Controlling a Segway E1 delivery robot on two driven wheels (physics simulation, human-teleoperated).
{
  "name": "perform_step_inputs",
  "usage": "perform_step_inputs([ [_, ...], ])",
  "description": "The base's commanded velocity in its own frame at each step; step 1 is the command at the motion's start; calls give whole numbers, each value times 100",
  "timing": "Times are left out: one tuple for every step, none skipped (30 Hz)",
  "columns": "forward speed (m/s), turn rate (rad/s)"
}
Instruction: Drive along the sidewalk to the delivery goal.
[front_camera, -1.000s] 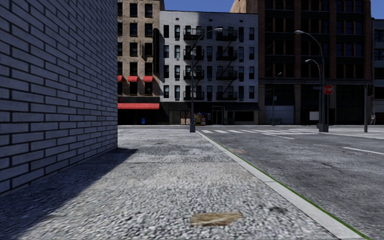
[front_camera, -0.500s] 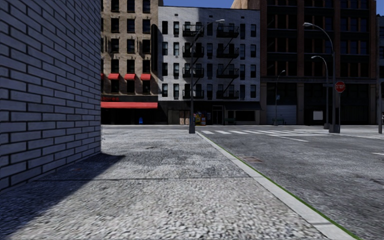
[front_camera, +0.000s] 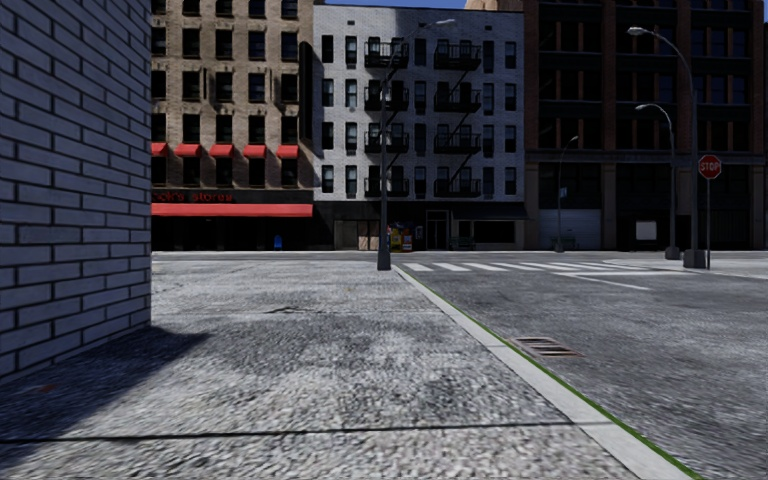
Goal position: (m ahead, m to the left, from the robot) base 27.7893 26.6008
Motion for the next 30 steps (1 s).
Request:
perform_step_inputs([
  [200, 0],
  [200, 0],
  [200, 0],
  [200, 0],
  [200, 0],
  [200, 0],
  [200, 0],
  [200, 0],
  [200, 0],
  [200, 0],
  [200, 0],
  [200, 0],
  [200, 0],
  [200, 0],
  [200, 0],
  [200, 0],
  [200, 0],
  [200, 0],
  [200, 0],
  [200, 0],
  [200, 0],
  [200, 0],
  [200, 0],
  [200, 0],
  [200, 1],
  [200, 11],
  [200, 20],
  [200, 20],
  [200, 31],
  [200, 43],
])
